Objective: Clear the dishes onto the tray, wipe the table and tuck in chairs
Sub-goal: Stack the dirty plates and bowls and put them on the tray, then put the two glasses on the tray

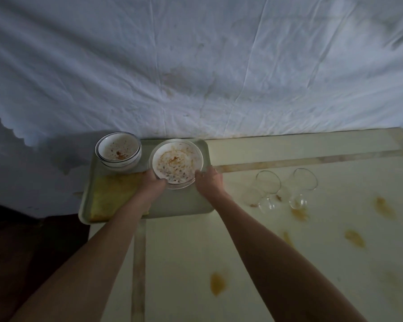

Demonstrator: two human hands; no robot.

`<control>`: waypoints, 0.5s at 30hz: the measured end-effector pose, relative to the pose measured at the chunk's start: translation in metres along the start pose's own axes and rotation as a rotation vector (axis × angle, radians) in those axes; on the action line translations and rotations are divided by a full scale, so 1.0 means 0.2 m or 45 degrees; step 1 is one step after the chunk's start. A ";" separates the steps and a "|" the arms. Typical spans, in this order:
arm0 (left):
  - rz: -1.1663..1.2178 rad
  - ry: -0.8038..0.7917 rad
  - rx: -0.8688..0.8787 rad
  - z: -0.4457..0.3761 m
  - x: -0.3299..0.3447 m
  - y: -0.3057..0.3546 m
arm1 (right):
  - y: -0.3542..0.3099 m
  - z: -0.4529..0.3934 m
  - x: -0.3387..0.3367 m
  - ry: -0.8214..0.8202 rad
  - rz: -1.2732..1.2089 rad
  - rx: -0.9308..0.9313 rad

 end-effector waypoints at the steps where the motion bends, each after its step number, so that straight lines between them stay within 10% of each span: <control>1: -0.126 0.008 0.055 0.03 0.01 0.06 | -0.04 0.04 -0.09 0.062 0.034 -0.082; 9: -0.478 -0.299 0.599 0.52 0.74 0.61 | 0.18 0.30 -1.10 0.662 0.180 -0.370; 15: -0.908 -0.487 0.669 0.70 1.28 0.64 | 0.79 0.13 -1.08 -0.002 0.631 0.002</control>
Point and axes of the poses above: each hand's wrist, its own z-axis away from the middle knuckle, its own x-axis out of the palm, y = z × x, the point moved 10 cm from there along -z, towards the middle knuckle, and after that the axes turned 8 degrees about z, right-handed, at the moved point
